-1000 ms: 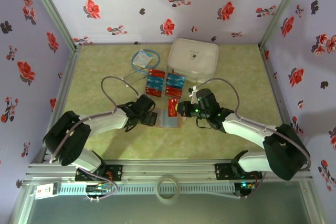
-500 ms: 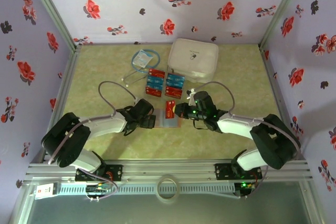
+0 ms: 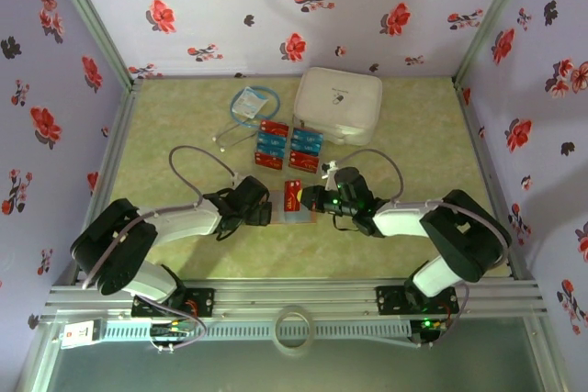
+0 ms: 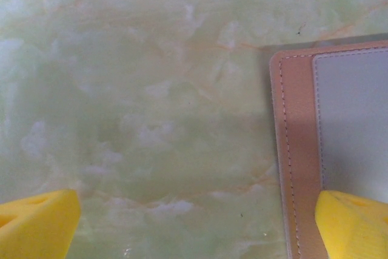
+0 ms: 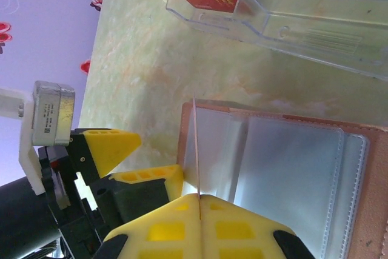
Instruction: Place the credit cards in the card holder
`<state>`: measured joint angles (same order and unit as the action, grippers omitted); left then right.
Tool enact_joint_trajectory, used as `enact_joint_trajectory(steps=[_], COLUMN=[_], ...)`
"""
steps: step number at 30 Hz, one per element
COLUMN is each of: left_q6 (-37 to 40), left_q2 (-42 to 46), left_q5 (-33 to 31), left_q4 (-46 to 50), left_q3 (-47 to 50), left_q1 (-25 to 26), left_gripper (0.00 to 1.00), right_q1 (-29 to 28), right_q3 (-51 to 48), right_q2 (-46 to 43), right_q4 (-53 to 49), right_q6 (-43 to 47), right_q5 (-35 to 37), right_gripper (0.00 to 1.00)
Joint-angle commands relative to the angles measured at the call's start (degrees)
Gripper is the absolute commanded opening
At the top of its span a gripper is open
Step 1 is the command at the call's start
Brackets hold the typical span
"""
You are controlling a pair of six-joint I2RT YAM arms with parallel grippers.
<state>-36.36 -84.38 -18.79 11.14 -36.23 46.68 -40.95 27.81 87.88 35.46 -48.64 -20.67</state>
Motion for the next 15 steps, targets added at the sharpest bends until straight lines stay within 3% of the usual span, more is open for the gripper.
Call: enact_joint_trajectory(steps=[1, 15], left_q6=[-0.79, -0.85], left_q2=[0.14, 0.12], left_q5=[-1.56, -1.52], left_q4=[3.27, 2.97], left_q3=[1.6, 1.69], left_q1=[0.7, 0.79], left_gripper=[1.0, 1.0], right_q1=[-0.45, -0.95], right_q3=[-1.33, -2.25], right_q2=[1.09, 5.83], right_q4=[4.3, 11.01], right_q6=[-0.88, -3.12], right_q5=[2.1, 1.2], right_gripper=[0.0, 0.0])
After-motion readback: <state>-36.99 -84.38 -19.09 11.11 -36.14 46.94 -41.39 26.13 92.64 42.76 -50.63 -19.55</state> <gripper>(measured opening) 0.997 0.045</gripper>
